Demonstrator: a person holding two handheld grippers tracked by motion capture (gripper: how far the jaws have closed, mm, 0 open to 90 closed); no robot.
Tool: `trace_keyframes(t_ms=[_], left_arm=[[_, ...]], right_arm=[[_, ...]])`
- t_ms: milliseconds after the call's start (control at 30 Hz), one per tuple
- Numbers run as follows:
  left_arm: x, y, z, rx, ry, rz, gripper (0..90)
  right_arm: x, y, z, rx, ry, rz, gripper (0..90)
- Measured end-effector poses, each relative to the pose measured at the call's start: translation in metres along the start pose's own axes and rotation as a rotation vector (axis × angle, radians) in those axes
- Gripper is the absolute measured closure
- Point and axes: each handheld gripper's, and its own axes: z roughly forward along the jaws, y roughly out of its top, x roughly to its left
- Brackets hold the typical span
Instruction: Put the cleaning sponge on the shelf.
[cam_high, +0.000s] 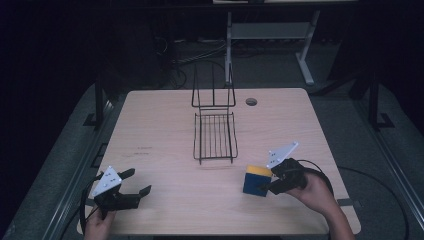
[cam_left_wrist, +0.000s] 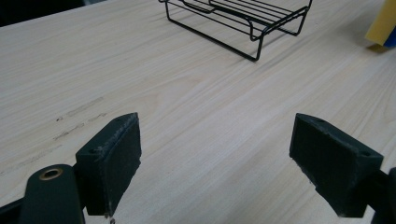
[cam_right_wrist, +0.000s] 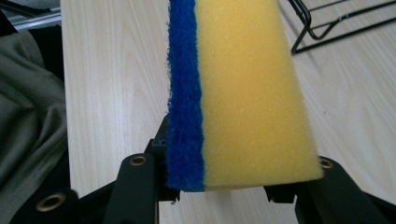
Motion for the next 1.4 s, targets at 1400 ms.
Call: trace_keyframes(t_ms=[1400], left_arm=[[0.001, 0.0, -0.002, -0.004, 0.004, -0.006, 16.1]], right_arm=[[-0.023, 0.056, 0.005, 0.002, 0.059, -0.084, 55.6]])
